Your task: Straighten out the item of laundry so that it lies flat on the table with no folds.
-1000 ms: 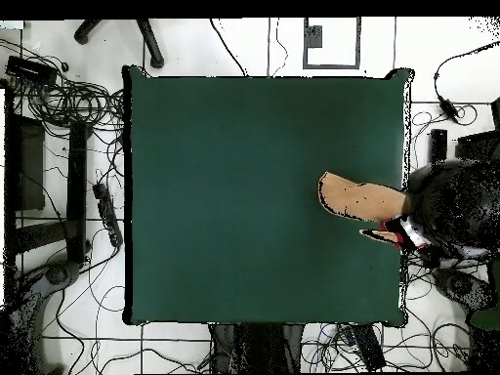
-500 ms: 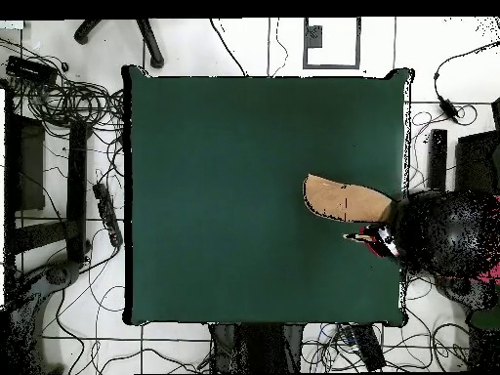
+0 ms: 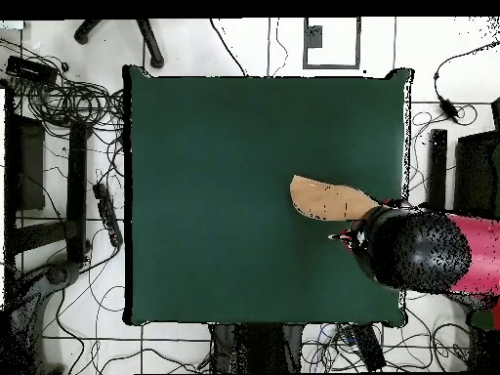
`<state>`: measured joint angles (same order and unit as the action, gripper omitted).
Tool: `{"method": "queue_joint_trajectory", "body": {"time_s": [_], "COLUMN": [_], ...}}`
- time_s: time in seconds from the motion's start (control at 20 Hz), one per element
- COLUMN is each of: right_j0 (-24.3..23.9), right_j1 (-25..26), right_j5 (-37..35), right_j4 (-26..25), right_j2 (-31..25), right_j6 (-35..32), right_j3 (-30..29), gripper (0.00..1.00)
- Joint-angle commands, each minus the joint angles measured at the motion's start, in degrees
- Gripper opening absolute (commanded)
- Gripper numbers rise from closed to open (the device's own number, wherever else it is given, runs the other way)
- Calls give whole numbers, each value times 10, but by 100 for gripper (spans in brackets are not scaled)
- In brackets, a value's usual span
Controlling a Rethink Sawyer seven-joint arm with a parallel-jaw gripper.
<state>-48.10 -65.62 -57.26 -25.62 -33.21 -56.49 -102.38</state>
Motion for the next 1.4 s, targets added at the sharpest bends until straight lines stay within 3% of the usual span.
{"method": "queue_joint_trajectory", "body": {"time_s": [0.05,0.7,1.4], "right_j0": [13,33,98], "right_j1": [8,-4,-69], "right_j5": [98,212,287], "right_j4": [24,33,57], "right_j2": [12,55,136], "right_j6": [-62,-124,-174], "right_j3": [-133,-199,-274], "gripper": [0,0,0]}}
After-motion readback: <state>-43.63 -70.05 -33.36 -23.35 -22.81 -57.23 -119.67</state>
